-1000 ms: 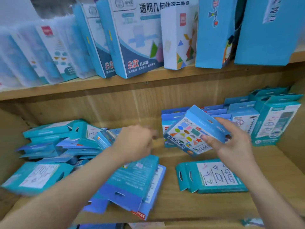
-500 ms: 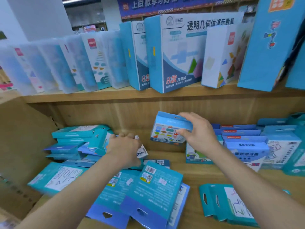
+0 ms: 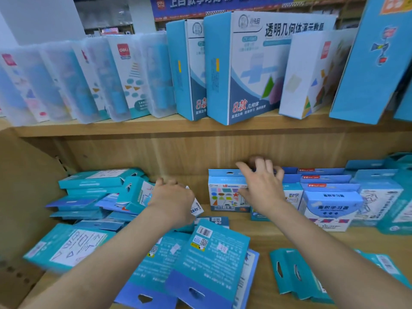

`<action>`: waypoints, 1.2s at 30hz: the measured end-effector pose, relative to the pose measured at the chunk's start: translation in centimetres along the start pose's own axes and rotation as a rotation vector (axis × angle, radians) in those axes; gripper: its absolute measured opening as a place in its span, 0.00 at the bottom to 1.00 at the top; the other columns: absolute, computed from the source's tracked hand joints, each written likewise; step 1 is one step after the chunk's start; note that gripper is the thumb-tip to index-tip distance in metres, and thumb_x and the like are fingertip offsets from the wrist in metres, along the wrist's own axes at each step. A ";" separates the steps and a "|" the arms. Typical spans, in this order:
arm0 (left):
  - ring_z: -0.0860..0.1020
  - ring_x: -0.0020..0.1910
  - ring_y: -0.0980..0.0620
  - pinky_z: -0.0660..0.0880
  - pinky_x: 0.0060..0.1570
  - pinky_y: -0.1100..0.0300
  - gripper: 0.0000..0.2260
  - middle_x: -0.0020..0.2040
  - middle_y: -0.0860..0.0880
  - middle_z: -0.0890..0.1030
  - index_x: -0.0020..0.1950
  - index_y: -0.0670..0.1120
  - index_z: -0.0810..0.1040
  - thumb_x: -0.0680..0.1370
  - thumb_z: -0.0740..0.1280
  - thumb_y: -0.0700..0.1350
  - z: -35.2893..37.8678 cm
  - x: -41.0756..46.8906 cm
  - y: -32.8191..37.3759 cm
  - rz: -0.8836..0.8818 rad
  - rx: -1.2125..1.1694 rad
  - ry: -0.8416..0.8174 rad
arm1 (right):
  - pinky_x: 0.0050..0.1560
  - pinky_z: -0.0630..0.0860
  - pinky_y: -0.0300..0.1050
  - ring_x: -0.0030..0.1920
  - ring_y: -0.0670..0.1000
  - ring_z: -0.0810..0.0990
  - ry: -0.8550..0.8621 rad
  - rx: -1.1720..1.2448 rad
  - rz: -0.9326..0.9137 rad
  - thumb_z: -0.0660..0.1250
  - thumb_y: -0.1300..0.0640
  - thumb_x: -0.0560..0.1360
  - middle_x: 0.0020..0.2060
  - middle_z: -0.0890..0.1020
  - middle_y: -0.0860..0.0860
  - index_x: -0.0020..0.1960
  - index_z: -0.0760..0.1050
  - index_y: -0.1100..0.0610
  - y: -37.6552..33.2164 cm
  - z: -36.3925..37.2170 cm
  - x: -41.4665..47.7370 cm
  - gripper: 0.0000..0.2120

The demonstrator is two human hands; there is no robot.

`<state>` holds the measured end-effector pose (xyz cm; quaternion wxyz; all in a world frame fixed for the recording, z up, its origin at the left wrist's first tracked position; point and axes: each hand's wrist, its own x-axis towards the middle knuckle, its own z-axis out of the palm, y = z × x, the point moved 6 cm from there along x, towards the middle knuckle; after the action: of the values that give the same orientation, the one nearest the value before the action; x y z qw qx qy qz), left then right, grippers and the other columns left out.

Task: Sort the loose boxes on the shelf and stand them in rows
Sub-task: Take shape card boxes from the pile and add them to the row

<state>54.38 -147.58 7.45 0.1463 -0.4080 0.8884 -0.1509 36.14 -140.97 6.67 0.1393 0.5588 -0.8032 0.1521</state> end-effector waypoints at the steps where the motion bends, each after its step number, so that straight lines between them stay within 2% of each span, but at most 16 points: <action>1: 0.67 0.66 0.46 0.60 0.66 0.46 0.20 0.61 0.49 0.74 0.61 0.51 0.74 0.74 0.63 0.60 -0.3 0.2 0.4 0.010 -0.009 0.047 | 0.63 0.59 0.57 0.66 0.55 0.61 0.008 0.020 0.021 0.71 0.44 0.70 0.65 0.64 0.54 0.71 0.60 0.43 0.6 -0.3 -0.2 0.33; 3: 0.72 0.60 0.46 0.68 0.57 0.49 0.18 0.59 0.48 0.75 0.63 0.50 0.73 0.74 0.66 0.53 -1.9 0.5 1.5 0.079 -0.071 0.296 | 0.61 0.63 0.57 0.65 0.55 0.63 0.038 0.055 0.055 0.72 0.43 0.69 0.65 0.66 0.54 0.71 0.61 0.44 2.0 -1.4 -0.6 0.34; 5: 0.78 0.49 0.46 0.74 0.42 0.54 0.19 0.52 0.48 0.79 0.58 0.50 0.77 0.67 0.73 0.45 -3.7 0.7 3.4 0.242 -0.073 0.586 | 0.58 0.66 0.56 0.63 0.55 0.67 0.068 0.091 0.083 0.72 0.45 0.69 0.62 0.69 0.53 0.70 0.64 0.45 3.7 -2.3 -1.2 0.32; 7: 0.79 0.40 0.47 0.74 0.33 0.57 0.17 0.45 0.49 0.81 0.49 0.50 0.81 0.61 0.77 0.44 -4.5 1.4 5.3 0.347 -0.024 0.698 | 0.55 0.68 0.54 0.61 0.55 0.71 0.059 0.125 0.098 0.72 0.47 0.70 0.58 0.72 0.51 0.67 0.68 0.46 5.2 -2.7 -1.8 0.28; 9: 0.79 0.39 0.49 0.74 0.32 0.58 0.16 0.41 0.50 0.80 0.45 0.50 0.81 0.59 0.78 0.47 -4.3 2.9 6.8 0.355 0.005 0.665 | 0.55 0.68 0.53 0.61 0.54 0.72 0.016 0.115 0.090 0.70 0.48 0.72 0.59 0.74 0.49 0.67 0.70 0.47 6.0 -2.5 -2.3 0.25; 11: 0.79 0.40 0.49 0.75 0.32 0.58 0.19 0.42 0.50 0.80 0.47 0.50 0.80 0.59 0.79 0.48 -3.4 4.7 7.9 0.324 0.022 0.588 | 0.60 0.67 0.52 0.66 0.54 0.70 -0.031 0.069 0.070 0.68 0.48 0.74 0.65 0.73 0.49 0.69 0.68 0.47 6.1 -1.9 -2.7 0.25; 13: 0.79 0.40 0.49 0.74 0.28 0.58 0.25 0.41 0.50 0.80 0.50 0.49 0.80 0.55 0.81 0.45 -2.6 6.2 8.0 0.268 0.010 0.553 | 0.68 0.62 0.51 0.71 0.53 0.66 -0.057 0.006 0.038 0.65 0.49 0.76 0.70 0.69 0.50 0.72 0.66 0.48 5.9 -1.3 -2.8 0.25; 15: 0.78 0.37 0.49 0.71 0.22 0.60 0.26 0.38 0.50 0.79 0.46 0.48 0.81 0.50 0.81 0.41 -2.4 7.0 7.8 0.240 -0.023 0.559 | 0.71 0.58 0.51 0.72 0.53 0.65 -0.036 -0.022 0.013 0.66 0.51 0.76 0.71 0.69 0.52 0.72 0.65 0.49 5.9 -1.1 -2.8 0.26; 20: 0.78 0.34 0.49 0.66 0.21 0.63 0.20 0.35 0.51 0.78 0.41 0.47 0.80 0.53 0.80 0.40 -2.8 7.1 8.0 0.270 -0.018 0.617 | 0.69 0.64 0.48 0.74 0.51 0.61 -0.075 0.015 0.020 0.66 0.54 0.76 0.74 0.65 0.49 0.74 0.61 0.49 6.4 -0.5 -2.9 0.28; 23: 0.79 0.36 0.48 0.69 0.22 0.61 0.18 0.37 0.50 0.79 0.45 0.46 0.81 0.57 0.78 0.39 -2.6 6.8 7.9 0.305 -0.012 0.703 | 0.66 0.67 0.49 0.72 0.53 0.66 -0.041 0.009 0.017 0.69 0.57 0.73 0.70 0.70 0.51 0.72 0.65 0.51 6.5 -0.6 -3.0 0.29; 25: 0.79 0.38 0.48 0.72 0.23 0.60 0.19 0.39 0.50 0.80 0.47 0.46 0.80 0.59 0.78 0.39 -2.4 6.9 7.8 0.327 -0.007 0.727 | 0.68 0.64 0.49 0.72 0.53 0.65 -0.055 0.001 0.004 0.69 0.56 0.73 0.71 0.68 0.52 0.73 0.62 0.51 6.3 -0.7 -3.0 0.30; 28: 0.79 0.40 0.48 0.72 0.21 0.60 0.23 0.40 0.50 0.79 0.49 0.48 0.79 0.57 0.80 0.39 -2.3 7.4 7.8 0.289 -0.026 0.656 | 0.69 0.62 0.47 0.73 0.51 0.62 -0.068 0.139 0.019 0.67 0.54 0.75 0.74 0.63 0.49 0.75 0.57 0.48 6.3 -2.0 -3.2 0.32; 31: 0.79 0.43 0.47 0.73 0.23 0.57 0.22 0.44 0.49 0.79 0.51 0.49 0.79 0.60 0.79 0.39 -3.5 6.6 8.4 0.223 -0.082 0.582 | 0.66 0.67 0.48 0.70 0.51 0.68 -0.009 0.318 0.047 0.68 0.54 0.74 0.73 0.66 0.46 0.73 0.61 0.46 7.3 -5.5 -4.2 0.31; 33: 0.79 0.45 0.45 0.76 0.28 0.54 0.20 0.48 0.48 0.80 0.53 0.49 0.79 0.63 0.76 0.39 -4.8 4.7 9.6 0.273 -0.156 0.600 | 0.66 0.66 0.50 0.68 0.50 0.69 -0.119 0.333 0.055 0.70 0.49 0.73 0.71 0.68 0.44 0.72 0.62 0.43 8.7 -7.1 -6.0 0.31; 36: 0.81 0.44 0.45 0.79 0.34 0.52 0.12 0.48 0.51 0.81 0.51 0.52 0.80 0.69 0.70 0.43 -7.9 -0.2 12.7 0.476 -0.360 0.629 | 0.70 0.61 0.46 0.72 0.45 0.63 -0.454 0.291 0.068 0.70 0.41 0.70 0.72 0.64 0.39 0.73 0.58 0.37 11.9 -7.7 -10.2 0.35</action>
<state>42.83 -138.35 9.72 -0.1743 -0.1446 0.9713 -0.0728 28.81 -125.26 8.65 -0.1314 0.5657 -0.8018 0.1412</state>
